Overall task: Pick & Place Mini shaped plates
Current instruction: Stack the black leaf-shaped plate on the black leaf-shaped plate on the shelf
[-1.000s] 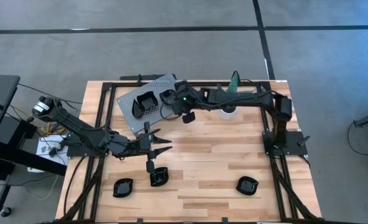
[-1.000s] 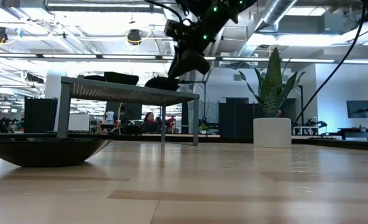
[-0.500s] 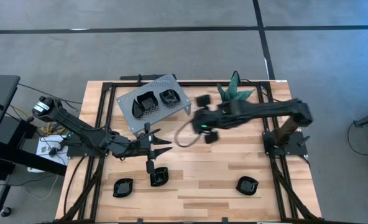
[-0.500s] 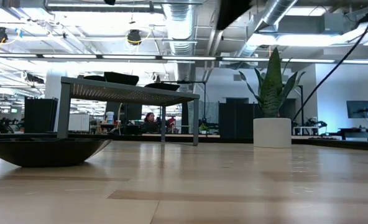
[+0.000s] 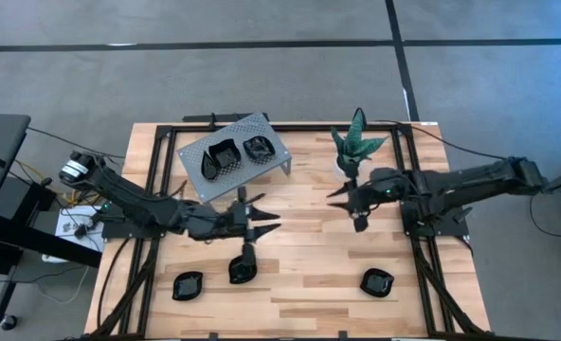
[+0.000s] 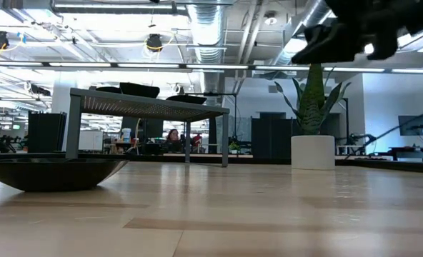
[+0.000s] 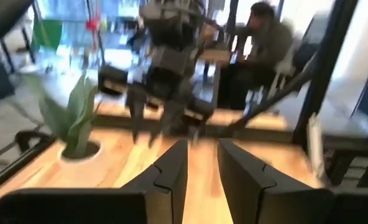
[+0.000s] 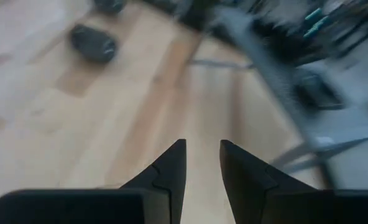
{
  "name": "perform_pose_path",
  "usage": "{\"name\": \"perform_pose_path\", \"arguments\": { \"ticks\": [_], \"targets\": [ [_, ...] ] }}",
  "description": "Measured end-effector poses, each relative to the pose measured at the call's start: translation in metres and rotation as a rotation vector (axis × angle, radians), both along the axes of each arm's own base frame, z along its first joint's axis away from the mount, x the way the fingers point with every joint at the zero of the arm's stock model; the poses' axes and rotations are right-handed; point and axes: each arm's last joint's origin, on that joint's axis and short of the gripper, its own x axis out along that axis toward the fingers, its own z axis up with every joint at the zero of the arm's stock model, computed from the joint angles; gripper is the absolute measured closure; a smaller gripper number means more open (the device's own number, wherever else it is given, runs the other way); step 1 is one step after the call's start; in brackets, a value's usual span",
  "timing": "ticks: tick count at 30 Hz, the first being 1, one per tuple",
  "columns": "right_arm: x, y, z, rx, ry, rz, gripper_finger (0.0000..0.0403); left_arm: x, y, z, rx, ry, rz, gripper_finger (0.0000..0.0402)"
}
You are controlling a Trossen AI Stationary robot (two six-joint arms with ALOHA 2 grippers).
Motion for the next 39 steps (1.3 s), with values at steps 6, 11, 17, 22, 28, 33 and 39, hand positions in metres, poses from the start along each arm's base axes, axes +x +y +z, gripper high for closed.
{"name": "perform_pose_path", "arguments": {
  "ticks": [6, 11, 17, 22, 28, 33, 39],
  "targets": [
    [-0.017, -0.014, -0.001, -0.020, -0.168, -0.099, 0.0310, 0.022, 0.001, -0.002, -0.106, 0.285, 0.068, 0.0312],
    [-0.023, -0.018, 0.003, 0.017, -0.193, -0.128, 0.0310, 0.019, -0.012, -0.023, -0.384, 0.443, 0.035, 0.0312],
    [-0.021, -0.015, 0.001, 0.047, -0.177, -0.115, 0.0310, 0.016, -0.050, -0.072, -0.459, 0.638, -0.041, 0.0312],
    [-0.019, -0.012, -0.001, 0.048, -0.167, -0.099, 0.0310, 0.014, -0.072, -0.100, -0.455, 0.724, -0.044, 0.0312],
    [-0.020, -0.012, -0.001, 0.031, -0.170, -0.090, 0.0310, -0.006, -0.088, -0.113, -0.335, 0.888, -0.123, 0.0312],
    [-0.019, -0.013, 0.001, 0.005, -0.189, -0.089, 0.0310, -0.036, -0.084, -0.117, -0.088, 1.107, -0.137, 0.0312],
    [-0.019, -0.013, 0.002, -0.016, -0.193, -0.081, 0.0310, -0.055, -0.081, -0.120, 0.275, 1.252, -0.318, 0.0312]
  ]
}}
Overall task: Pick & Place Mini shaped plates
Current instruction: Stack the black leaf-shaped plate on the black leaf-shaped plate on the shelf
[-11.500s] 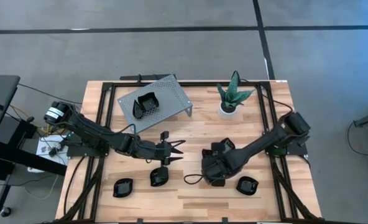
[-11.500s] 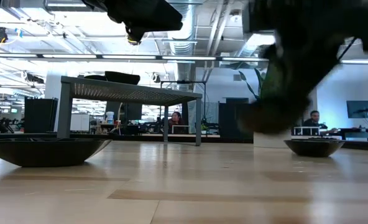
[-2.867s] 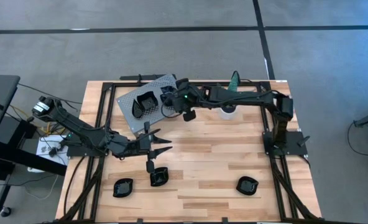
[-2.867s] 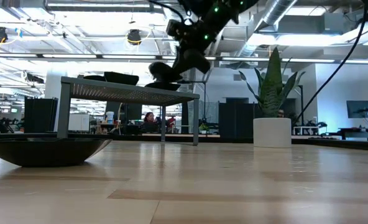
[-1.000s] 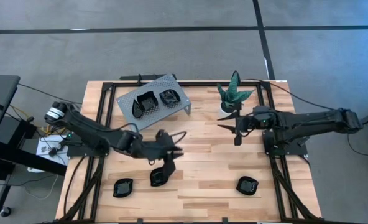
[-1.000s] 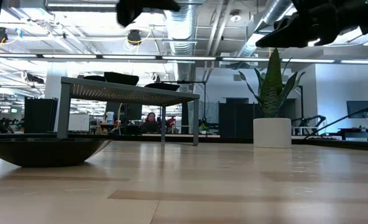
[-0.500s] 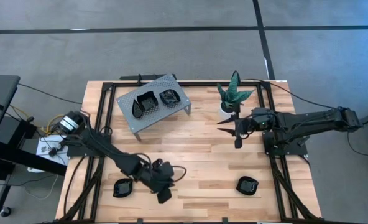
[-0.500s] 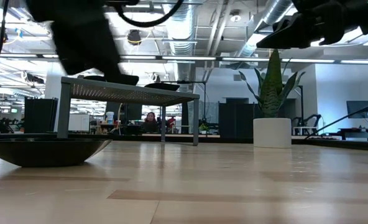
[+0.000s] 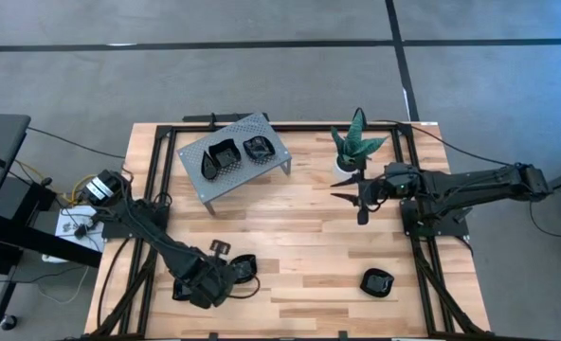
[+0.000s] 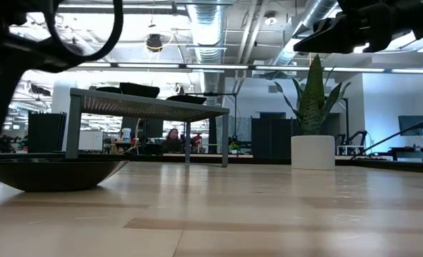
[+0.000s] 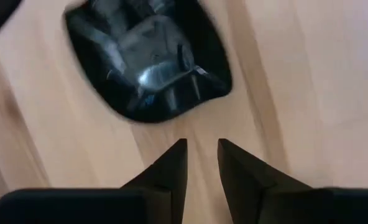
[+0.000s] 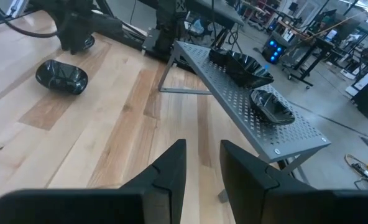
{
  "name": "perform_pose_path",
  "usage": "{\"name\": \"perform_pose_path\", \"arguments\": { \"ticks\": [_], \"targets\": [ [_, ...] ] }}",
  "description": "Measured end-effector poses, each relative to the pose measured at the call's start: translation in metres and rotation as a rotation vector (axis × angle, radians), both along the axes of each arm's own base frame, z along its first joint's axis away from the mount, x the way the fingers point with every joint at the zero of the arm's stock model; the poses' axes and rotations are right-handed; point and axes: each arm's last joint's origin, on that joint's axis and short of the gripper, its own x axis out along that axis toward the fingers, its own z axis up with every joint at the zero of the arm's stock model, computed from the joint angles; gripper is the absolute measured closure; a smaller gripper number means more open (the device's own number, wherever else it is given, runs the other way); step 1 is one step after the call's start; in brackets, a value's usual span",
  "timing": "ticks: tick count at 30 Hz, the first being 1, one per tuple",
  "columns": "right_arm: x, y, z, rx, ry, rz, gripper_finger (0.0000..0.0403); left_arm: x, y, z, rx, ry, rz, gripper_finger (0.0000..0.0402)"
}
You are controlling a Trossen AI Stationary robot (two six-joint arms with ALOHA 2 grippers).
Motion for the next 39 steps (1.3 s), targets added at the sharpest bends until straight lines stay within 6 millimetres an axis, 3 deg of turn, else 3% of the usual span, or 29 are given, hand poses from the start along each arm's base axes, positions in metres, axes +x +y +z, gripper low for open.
{"name": "perform_pose_path", "arguments": {
  "ticks": [4, 15, 24, 28, 33, 39],
  "targets": [
    [0.000, 0.000, 0.000, 0.000, 0.000, 0.000, 0.0310, 0.003, 0.001, 0.000, 0.098, -0.030, -0.215, 0.0312],
    [0.000, 0.008, 0.000, 0.133, -0.006, 0.016, 0.0310, 0.009, -0.004, -0.005, 0.182, -0.075, -0.414, 0.0312],
    [-0.001, 0.023, -0.001, 0.154, 0.006, 0.121, 0.0310, 0.010, -0.008, -0.026, 0.241, -0.003, -0.503, 0.0312],
    [-0.001, 0.028, -0.001, 0.154, 0.008, 0.153, 0.0310, 0.008, -0.010, -0.026, 0.281, -0.004, -0.595, 0.0312],
    [-0.002, 0.031, -0.001, 0.154, 0.009, 0.171, 0.0310, 0.013, -0.009, -0.025, 0.304, -0.045, -0.581, 0.0312],
    [-0.002, 0.031, -0.001, 0.152, 0.009, 0.171, 0.0310, 0.016, -0.008, -0.025, 0.264, -0.049, -0.572, 0.0343]
  ]
}}
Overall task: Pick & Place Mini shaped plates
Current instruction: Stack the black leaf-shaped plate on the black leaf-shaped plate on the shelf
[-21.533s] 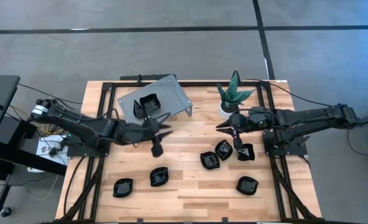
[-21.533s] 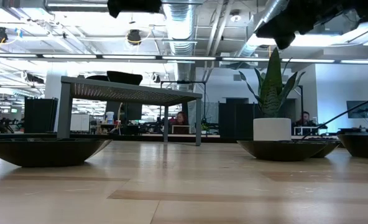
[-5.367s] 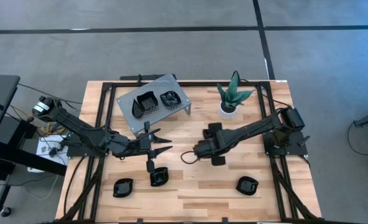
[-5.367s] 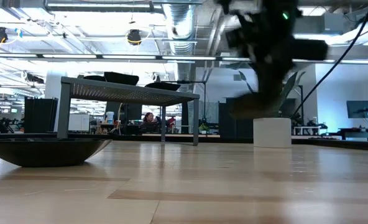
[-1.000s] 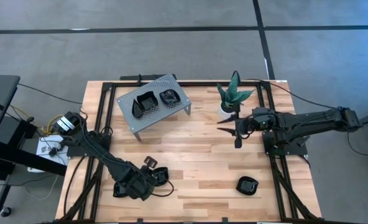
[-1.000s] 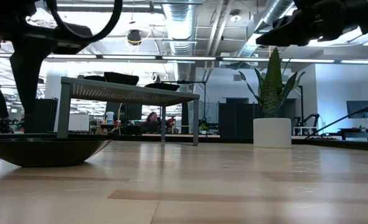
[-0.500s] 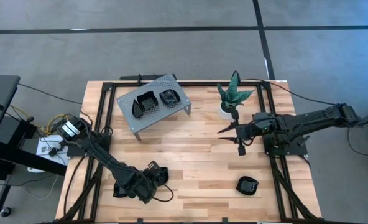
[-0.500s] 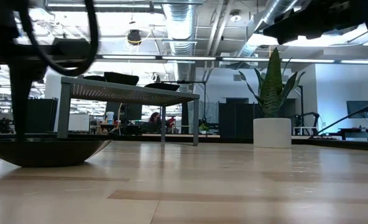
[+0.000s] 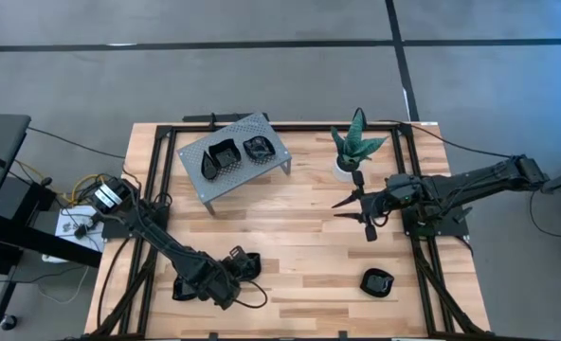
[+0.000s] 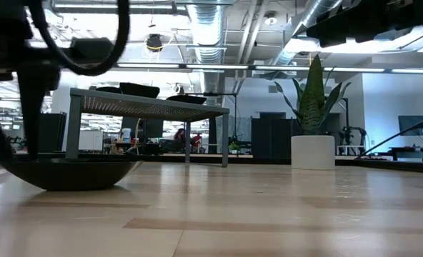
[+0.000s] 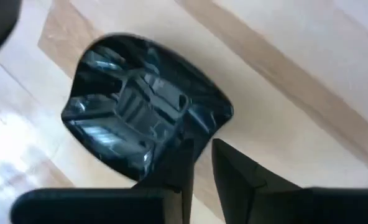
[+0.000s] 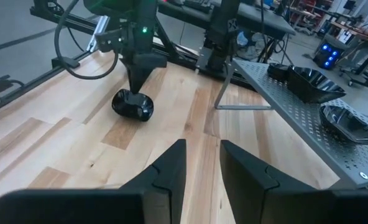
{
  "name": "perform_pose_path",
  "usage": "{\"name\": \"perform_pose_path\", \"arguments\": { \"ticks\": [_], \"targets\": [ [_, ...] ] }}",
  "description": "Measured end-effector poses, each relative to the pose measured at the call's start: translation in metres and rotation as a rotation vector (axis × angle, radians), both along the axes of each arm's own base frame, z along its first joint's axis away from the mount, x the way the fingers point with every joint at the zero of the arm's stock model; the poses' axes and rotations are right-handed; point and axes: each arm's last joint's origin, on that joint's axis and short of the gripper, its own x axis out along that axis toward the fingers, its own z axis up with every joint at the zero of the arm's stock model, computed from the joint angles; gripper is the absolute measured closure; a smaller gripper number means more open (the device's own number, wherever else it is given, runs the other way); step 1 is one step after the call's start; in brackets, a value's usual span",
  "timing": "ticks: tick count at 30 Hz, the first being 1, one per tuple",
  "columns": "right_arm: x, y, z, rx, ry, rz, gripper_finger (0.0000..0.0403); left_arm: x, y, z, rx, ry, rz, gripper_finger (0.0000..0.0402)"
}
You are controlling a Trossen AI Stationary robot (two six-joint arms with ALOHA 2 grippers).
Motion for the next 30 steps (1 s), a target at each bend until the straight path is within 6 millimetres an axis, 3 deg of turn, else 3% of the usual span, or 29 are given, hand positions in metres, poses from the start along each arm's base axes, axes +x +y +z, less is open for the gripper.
{"name": "perform_pose_path", "arguments": {
  "ticks": [9, 15, 30],
  "targets": [
    [0.000, 0.000, 0.000, -0.013, -0.002, 0.000, 0.0310, 0.003, 0.001, -0.016, -0.095, -0.095, -0.004, 0.0373],
    [0.000, 0.000, 0.000, -0.020, -0.003, -0.003, 0.0310, 0.017, 0.002, -0.012, -0.155, -0.210, 0.055, 0.0395],
    [0.000, 0.000, 0.000, -0.020, -0.003, -0.003, 0.0310, 0.059, 0.028, 0.002, -0.359, -0.436, 0.301, 0.0397]
  ]
}}
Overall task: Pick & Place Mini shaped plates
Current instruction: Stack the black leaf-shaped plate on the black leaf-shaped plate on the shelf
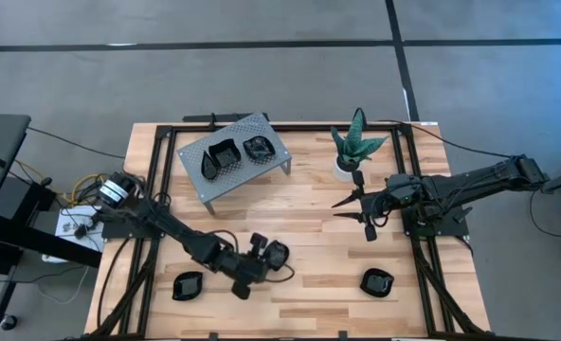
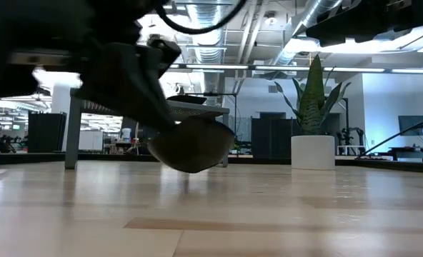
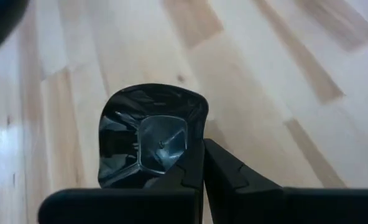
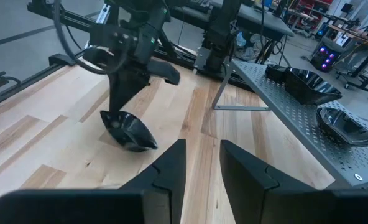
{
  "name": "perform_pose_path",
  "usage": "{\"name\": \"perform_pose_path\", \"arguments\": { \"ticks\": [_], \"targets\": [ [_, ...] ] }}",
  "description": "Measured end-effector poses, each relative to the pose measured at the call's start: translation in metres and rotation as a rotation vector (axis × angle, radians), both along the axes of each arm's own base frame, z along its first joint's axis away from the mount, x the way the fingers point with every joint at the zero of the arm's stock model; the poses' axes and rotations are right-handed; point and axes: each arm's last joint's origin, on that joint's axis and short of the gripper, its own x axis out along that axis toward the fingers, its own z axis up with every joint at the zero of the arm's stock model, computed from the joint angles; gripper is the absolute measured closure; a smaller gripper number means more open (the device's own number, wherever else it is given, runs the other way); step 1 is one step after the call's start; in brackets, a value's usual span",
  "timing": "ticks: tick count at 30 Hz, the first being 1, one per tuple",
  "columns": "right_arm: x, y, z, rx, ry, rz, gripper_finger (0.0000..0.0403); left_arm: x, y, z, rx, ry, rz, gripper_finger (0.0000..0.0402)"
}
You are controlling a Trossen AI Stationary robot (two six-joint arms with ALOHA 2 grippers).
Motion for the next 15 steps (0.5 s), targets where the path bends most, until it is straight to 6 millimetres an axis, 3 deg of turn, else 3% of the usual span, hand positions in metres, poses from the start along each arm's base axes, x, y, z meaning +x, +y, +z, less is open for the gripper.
{"name": "perform_pose_path", "arguments": {
  "ticks": [9, 15],
  "targets": [
    [0.000, 0.000, 0.000, 0.000, 0.000, 0.000, 0.0310, 0.014, 0.020, 0.004, -0.041, -0.037, 0.126, 0.0397],
    [0.000, 0.000, 0.000, 0.000, -0.001, -0.001, 0.0310, 0.022, 0.037, 0.029, -0.043, -0.106, 0.165, 0.0398]
  ]
}}
